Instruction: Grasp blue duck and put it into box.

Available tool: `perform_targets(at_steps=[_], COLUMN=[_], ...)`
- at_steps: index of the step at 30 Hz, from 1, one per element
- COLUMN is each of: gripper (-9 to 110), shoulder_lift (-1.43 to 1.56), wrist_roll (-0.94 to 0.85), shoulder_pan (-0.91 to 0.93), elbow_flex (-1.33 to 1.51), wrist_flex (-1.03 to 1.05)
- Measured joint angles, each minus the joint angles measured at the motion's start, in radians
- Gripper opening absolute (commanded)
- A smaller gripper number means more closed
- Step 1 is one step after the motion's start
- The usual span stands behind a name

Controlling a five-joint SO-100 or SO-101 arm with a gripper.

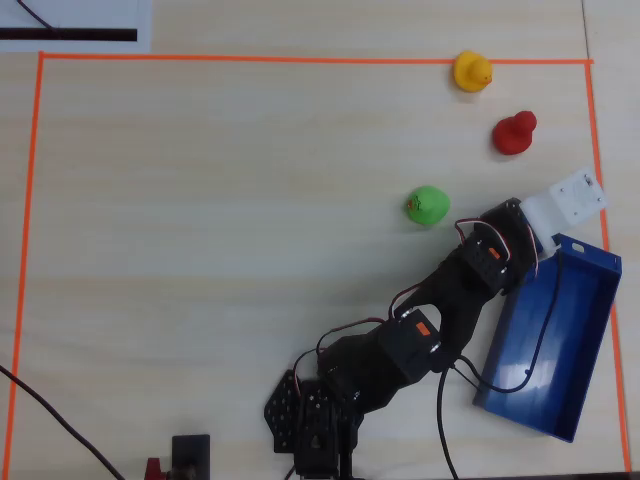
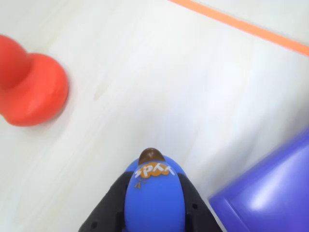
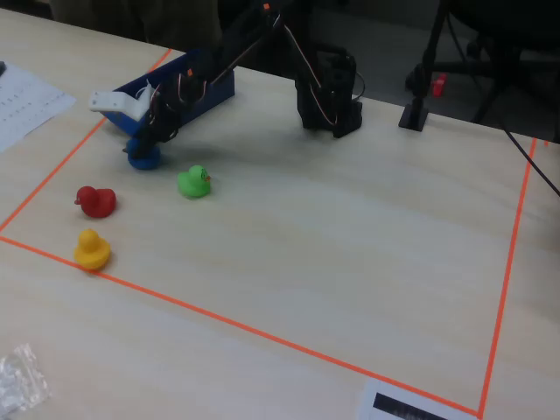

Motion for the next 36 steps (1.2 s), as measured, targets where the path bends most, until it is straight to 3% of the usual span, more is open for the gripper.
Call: perform_targets(at_steps=[10,16,25,32,36], gripper=[0,0,0,0,15], shoulder_lift=[0.416,0.594,0.594,0.537,0.476], wrist_roll=[0.276,0.219,-0.161,-0.279,-0.29], shoulder_pan=[0.071,0.239,0.448,0.5,0.508], elbow_flex=[-0.249,-0.327,-0.026,0.143,0.213], wrist_flex=[0.495,0.718,0.696,0.543,0.402])
